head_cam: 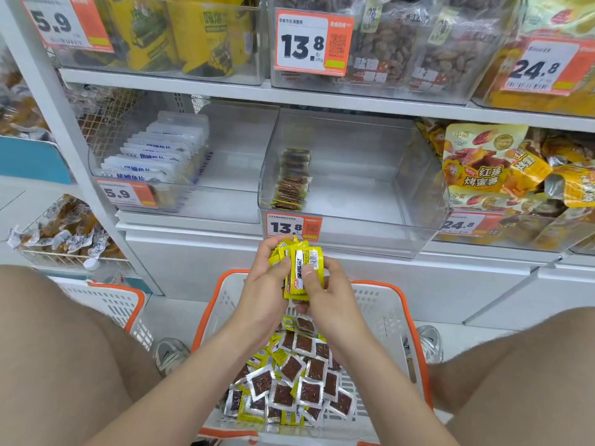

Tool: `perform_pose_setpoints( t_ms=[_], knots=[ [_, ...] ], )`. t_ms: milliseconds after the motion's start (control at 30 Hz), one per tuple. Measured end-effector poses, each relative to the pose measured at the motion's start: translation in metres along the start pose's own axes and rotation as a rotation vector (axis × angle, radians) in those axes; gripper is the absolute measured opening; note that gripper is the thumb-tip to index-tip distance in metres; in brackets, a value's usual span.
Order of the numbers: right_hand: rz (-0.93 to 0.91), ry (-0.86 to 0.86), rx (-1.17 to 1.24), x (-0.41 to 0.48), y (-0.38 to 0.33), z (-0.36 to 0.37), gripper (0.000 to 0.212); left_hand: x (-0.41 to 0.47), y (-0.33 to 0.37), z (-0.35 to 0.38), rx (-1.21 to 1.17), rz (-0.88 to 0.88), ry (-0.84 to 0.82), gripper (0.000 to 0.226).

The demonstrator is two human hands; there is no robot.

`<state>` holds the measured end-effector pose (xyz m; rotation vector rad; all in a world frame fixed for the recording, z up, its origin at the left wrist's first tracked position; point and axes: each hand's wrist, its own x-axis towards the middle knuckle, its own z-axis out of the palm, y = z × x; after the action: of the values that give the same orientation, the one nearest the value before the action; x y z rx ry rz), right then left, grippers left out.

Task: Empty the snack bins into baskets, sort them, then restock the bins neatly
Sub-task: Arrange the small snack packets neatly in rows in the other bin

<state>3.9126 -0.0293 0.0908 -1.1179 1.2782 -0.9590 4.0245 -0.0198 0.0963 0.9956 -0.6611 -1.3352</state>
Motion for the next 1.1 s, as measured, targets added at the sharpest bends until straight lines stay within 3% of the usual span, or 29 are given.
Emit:
perform_pose_setpoints(
  t_ms=[133, 300, 633, 833, 967, 1100],
  knots=[
    [-0.090, 0.036, -0.092, -0.001, 0.005, 0.002, 0.016, -0.001, 0.003, -0.004, 0.106, -0.009, -0.064, 0.055],
    [-0.081, 0.014, -0.008, -0.001, -0.003, -0.005, 0.019, 0.004, 0.007, -0.013, 0.479, 0.037, -0.113, 0.063],
    [-0.215, -0.121, -0.336, 0.012, -0.022, -0.042, 0.016, 0.009, 0.030, -0.028, 0.619, -0.053, -0.328, 0.033],
    [-0.346, -0.124, -0.632, 0.011, -0.030, -0.058, 0.016, 0.018, 0.033, -0.039, 0.977, 0.025, -0.319, 0.034],
    [-0.465, -0.366, -0.732, 0.008, -0.029, -0.055, 0.021, 0.019, 0.038, -0.052, 1.119, -0.047, -0.505, 0.037],
    [-0.515, -0.429, -0.770, 0.007, -0.019, -0.046, 0.024, 0.017, 0.049, -0.053, 1.053, -0.080, -0.588, 0.024]
  ],
)
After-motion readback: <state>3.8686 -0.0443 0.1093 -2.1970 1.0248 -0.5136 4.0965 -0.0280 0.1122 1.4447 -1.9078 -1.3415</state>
